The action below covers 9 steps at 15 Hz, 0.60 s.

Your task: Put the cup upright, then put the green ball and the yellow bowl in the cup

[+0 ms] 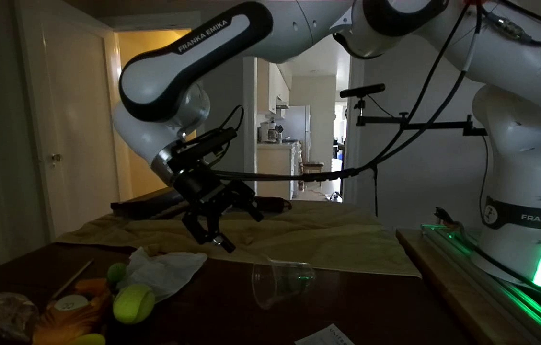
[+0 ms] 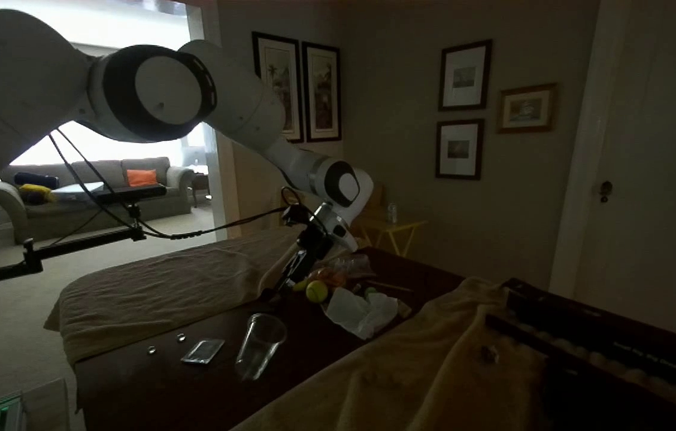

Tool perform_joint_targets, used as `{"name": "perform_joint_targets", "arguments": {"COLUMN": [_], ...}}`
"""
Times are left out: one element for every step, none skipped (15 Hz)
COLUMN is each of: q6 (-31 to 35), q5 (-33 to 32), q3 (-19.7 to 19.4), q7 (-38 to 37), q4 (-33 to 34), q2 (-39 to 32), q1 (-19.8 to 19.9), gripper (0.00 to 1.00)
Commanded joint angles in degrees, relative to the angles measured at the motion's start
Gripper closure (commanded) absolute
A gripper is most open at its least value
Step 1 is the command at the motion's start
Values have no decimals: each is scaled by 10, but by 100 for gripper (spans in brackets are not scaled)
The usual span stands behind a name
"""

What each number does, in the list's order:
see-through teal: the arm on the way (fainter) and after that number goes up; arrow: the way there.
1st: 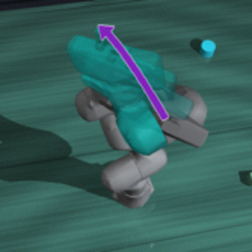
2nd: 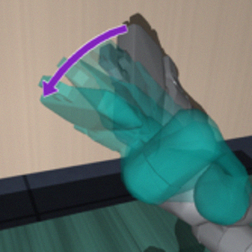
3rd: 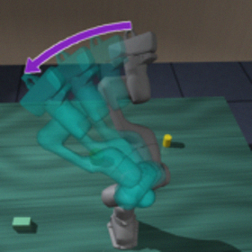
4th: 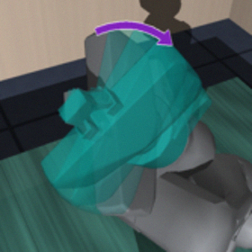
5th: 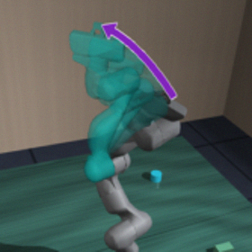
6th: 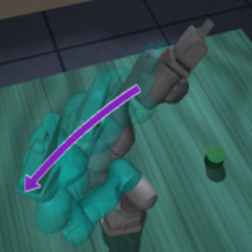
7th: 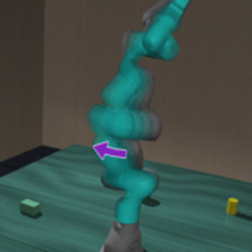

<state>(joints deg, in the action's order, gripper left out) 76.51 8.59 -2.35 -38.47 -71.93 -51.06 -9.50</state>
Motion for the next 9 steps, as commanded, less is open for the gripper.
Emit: {"name": "perform_joint_targets", "arguments": {"q6": [-76, -92, -105, -116, -125, -123, -125, -115, -102], "q5": [-12, -11, -10, -9, -7, -1, 6, 20, 5], "q3": [-3, -3, -3, -4, -4, -3, 0, 8, -2], "q7": [-18, -18, -17, -17, -14, -13, -5, 13, -1], "q4": [57, 59, 62, 62, 63, 64, 66, 59, 37], "q2": [-37, -41, -45, -49, -51, -55, -57, -49, -42], "q1": [-7, -6, -6, -5, -4, -2, 3, 11, 0], "gripper": [0, 0, 0, 0, 0, 0, 0, 0, 0]}}
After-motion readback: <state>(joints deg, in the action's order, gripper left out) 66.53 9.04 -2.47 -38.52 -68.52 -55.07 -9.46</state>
